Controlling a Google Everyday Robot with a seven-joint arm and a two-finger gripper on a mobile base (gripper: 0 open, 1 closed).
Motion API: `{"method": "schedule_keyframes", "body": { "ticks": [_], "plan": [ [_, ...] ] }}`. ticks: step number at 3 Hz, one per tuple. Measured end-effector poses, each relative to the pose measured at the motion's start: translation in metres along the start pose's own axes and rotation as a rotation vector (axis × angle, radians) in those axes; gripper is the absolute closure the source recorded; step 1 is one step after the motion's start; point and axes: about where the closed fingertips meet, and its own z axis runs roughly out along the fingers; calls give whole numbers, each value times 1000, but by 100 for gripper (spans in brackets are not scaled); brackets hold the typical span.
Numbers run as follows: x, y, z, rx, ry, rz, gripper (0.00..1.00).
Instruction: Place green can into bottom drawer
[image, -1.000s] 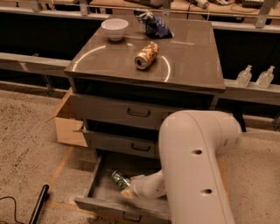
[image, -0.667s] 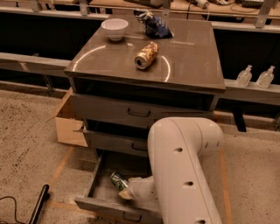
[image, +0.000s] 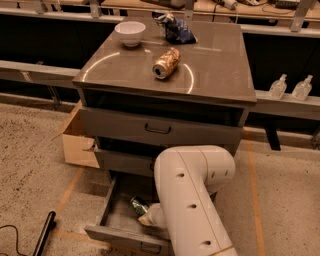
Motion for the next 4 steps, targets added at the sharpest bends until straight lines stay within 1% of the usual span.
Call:
{"method": "schedule_keyframes", "body": {
  "ticks": [1,2,3,4],
  "plan": [
    [9,-7,18,-14,2,17,84],
    [14,-8,30,-27,14,22,61],
    [15,-10,36,-25,25,32,38],
    [15,-15,33,-17,41,41,38]
  ]
}}
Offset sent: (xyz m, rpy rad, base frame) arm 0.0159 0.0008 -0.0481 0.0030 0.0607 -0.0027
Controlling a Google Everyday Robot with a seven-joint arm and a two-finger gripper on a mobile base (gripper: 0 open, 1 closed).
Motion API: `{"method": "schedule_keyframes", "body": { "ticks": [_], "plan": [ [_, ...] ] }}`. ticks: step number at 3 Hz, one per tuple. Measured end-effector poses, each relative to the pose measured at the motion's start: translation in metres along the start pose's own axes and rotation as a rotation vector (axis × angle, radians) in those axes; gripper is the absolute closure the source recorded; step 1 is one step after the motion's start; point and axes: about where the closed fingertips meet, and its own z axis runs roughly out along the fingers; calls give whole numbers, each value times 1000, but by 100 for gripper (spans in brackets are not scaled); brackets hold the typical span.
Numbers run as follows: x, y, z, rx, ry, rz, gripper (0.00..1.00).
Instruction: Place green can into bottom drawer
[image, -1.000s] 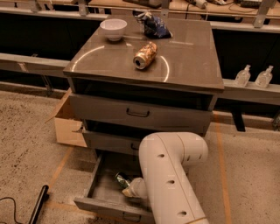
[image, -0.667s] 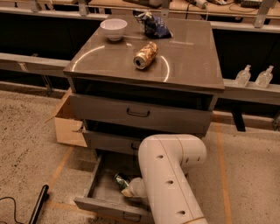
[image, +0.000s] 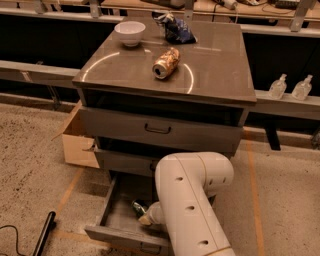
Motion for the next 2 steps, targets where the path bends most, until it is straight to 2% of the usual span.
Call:
{"method": "schedule_keyframes", "body": {
  "ticks": [1,2],
  "plan": [
    [-2,-10,-15,39,20,14,30],
    [8,-23,-45,100,47,35,22]
  ]
}}
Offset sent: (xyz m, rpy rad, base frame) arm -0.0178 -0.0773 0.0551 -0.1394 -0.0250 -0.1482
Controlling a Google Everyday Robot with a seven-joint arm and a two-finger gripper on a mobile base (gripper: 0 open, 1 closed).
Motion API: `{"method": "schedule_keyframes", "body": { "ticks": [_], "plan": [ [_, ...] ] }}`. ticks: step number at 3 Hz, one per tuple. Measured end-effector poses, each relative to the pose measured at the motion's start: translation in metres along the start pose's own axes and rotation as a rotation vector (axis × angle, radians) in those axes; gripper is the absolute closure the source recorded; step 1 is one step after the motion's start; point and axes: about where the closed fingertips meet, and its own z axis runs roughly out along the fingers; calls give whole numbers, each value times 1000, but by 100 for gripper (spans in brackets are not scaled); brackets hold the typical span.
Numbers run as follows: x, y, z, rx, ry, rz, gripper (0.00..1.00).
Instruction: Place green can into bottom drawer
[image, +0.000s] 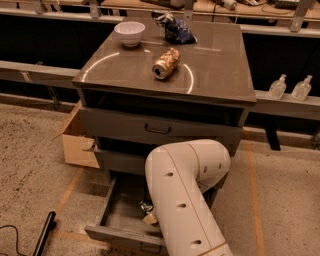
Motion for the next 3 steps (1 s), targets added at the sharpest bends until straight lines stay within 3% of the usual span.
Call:
{"method": "schedule_keyframes", "body": {
  "ticks": [2,3],
  "plan": [
    [52,-33,-82,155,117,56,61],
    [79,-60,-122,267,198,150,93]
  ]
}}
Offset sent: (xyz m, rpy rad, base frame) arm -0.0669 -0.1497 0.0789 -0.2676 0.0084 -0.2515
